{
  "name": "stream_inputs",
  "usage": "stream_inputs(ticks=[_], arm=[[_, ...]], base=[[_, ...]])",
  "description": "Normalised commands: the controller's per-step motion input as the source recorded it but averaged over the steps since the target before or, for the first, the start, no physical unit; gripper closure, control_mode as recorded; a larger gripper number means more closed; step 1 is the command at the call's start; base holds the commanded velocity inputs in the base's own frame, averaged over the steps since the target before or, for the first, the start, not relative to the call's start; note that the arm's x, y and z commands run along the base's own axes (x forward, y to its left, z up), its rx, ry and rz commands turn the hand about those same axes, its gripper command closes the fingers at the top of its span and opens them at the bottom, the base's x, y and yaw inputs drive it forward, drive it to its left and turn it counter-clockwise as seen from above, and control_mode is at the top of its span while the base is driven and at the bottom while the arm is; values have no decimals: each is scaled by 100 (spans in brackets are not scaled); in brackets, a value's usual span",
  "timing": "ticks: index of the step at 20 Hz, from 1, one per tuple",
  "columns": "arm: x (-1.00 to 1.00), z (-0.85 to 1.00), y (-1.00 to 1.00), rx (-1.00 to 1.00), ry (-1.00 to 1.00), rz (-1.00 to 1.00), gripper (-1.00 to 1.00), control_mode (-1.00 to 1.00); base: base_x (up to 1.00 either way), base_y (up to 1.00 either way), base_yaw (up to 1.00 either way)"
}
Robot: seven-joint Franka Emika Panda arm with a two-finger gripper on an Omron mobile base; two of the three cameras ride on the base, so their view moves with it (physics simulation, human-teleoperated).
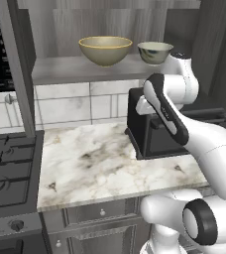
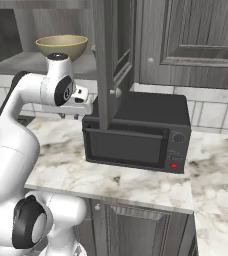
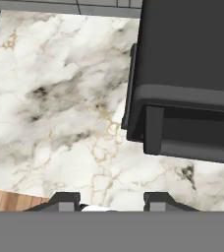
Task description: Take the smaller bowl and place it next to the appetizer plate on the dining counter , and place the larger bowl next to the plate with cooked food.
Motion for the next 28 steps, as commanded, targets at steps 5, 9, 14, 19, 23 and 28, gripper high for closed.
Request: stream_inputs(ticks=[5,9,14,19,23,28], arm=[[-10,0,10,0,-2,-1,-100,-100],[-10,11,27,0,-15,-1,-100,-100],[-20,37,13,0,-29,0,-100,-100],[0,42,16,4,-25,-1,-100,-100],[-4,35,13,16,-20,-3,-100,-100],[-13,38,15,23,-18,-11,-100,-100]], base=[[0,0,0],[0,0,0],[0,0,0],[0,0,0],[0,0,0],[0,0,0]])
